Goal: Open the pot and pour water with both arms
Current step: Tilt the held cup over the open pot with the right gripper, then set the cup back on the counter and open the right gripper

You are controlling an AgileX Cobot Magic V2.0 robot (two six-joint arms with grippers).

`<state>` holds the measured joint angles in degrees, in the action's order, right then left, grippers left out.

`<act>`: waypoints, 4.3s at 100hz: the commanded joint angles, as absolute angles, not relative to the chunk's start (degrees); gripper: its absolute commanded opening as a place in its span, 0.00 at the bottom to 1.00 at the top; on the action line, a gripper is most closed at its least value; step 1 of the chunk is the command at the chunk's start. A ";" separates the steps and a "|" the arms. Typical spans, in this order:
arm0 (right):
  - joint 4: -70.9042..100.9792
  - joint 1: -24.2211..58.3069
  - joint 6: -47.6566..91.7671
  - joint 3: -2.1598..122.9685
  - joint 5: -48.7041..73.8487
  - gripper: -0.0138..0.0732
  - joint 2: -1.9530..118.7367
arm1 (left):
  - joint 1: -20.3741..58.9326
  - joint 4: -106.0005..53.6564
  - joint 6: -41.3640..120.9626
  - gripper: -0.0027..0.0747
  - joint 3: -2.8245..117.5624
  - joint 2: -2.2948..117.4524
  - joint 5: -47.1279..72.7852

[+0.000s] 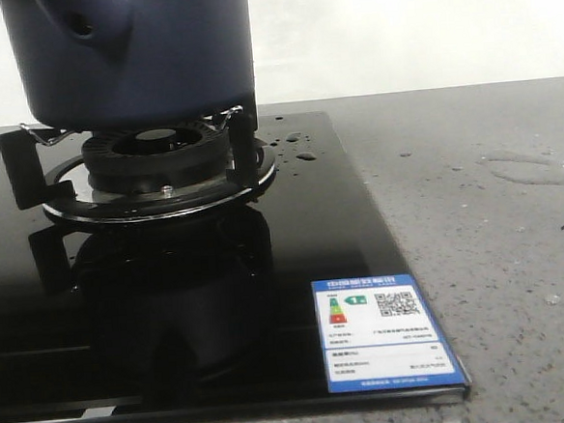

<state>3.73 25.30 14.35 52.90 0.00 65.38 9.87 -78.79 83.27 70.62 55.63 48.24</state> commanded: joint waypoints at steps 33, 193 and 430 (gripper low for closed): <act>-15.08 33.35 14.40 78.04 10.42 0.37 77.68 | 10.13 -83.58 81.46 0.37 69.15 47.36 39.15; -98.84 36.57 14.49 83.04 8.36 0.37 88.94 | 10.13 -83.72 81.46 0.37 68.69 45.39 36.36; -41.14 10.63 -33.49 26.94 -13.43 0.90 53.04 | 10.13 -84.17 81.46 0.37 60.52 46.02 36.78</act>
<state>-41.79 10.96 -33.47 24.21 -9.10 54.94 9.87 -79.50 81.78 58.82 46.17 38.87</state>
